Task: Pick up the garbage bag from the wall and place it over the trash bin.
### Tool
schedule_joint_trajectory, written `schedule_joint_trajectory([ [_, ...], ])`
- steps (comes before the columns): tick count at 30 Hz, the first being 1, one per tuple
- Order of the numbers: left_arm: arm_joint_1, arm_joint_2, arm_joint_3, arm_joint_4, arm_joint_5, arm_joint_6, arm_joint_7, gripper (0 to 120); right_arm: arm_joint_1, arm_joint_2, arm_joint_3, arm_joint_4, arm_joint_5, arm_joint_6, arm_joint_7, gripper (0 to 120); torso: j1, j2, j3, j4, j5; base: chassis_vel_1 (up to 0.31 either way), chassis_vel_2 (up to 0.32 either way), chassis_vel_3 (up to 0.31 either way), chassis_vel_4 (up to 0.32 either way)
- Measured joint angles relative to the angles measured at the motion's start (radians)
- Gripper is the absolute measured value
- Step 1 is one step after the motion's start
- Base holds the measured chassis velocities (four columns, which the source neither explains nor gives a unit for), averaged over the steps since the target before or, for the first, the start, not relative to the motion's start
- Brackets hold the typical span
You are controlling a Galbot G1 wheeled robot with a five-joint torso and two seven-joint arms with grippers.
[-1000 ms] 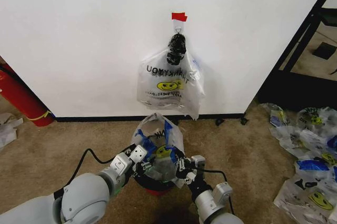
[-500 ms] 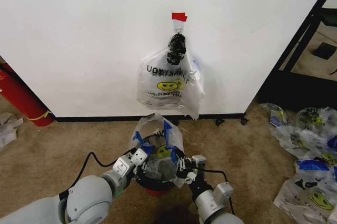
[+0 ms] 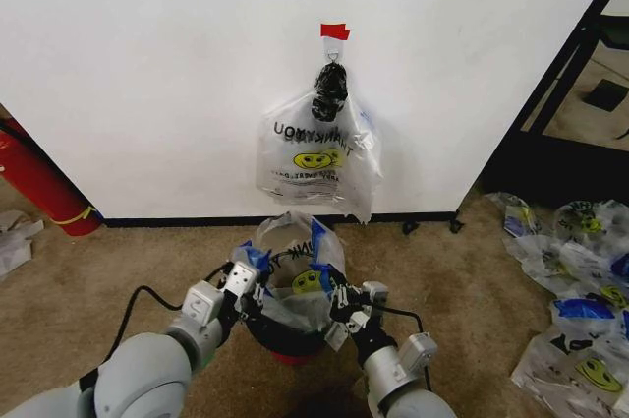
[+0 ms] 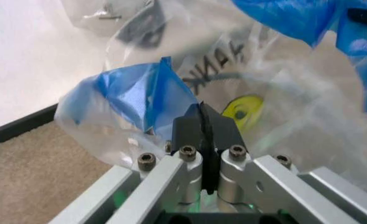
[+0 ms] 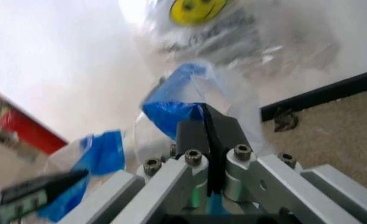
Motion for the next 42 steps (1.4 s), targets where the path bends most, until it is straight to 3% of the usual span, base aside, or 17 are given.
schedule_joint_trajectory([
  [5, 0.036, -0.02, -0.034, -0.031, -0.022, -0.011, -0.028, 0, -0.013, 0.042, 0.034, 0.039, 0.049, 0.002, 0.014, 0, 0.0, 0.0, 0.0, 0.0, 0.0, 0.0, 0.0, 0.0, 0.0],
  [7, 0.104, -0.054, -0.075, -0.045, -0.025, -0.015, -0.051, 0, -0.013, 0.048, 0.039, 0.036, 0.059, 0.002, 0.025, 0, 0.0, 0.0, 0.0, 0.0004, 0.0002, 0.0, 0.0, 0.0, 0.0],
  [15, 0.264, -0.175, -0.071, -0.016, 0.016, -0.027, -0.108, 0, -0.09, -0.001, 0.034, 0.003, 0.02, -0.03, 0.081, 0, 0.0, 0.0, 0.0, 0.0005, 0.0, 0.0, 0.0, 0.0, 0.0],
  [16, 0.338, -0.201, -0.075, -0.018, 0.028, -0.028, -0.135, 0, -0.152, -0.024, 0.036, 0.029, 0.001, -0.067, 0.144, 0, 0.0, 0.0, 0.0, 0.0005, 0.0001, 0.0, 0.0, 0.0, 0.0],
  [20, 0.391, -0.214, -0.08, -0.034, 0.04, -0.023, -0.17, 0, -0.201, -0.035, 0.046, 0.064, -0.025, -0.108, 0.219, 0, 0.0, 0.0, 0.0, 0.0002, 0.0002, 0.0, 0.0, 0.0, 0.0],
  [30, 0.427, -0.252, -0.055, -0.006, 0.036, 0.013, -0.189, 0, -0.207, -0.012, 0.045, 0.045, -0.036, -0.169, 0.286, 0, 0.0, 0.0, 0.0, 0.0003, 0.0001, 0.0, 0.0, 0.0, 0.0],
  [42, 0.32, -0.269, -0.051, 0.096, -0.017, 0.02, -0.202, 0, -0.08, 0.034, 0.052, -0.083, 0.017, -0.19, 0.28, 0, 0.0, 0.0, 0.0, 0.0003, 0.0, 0.0, 0.0, 0.0, 0.0],
])
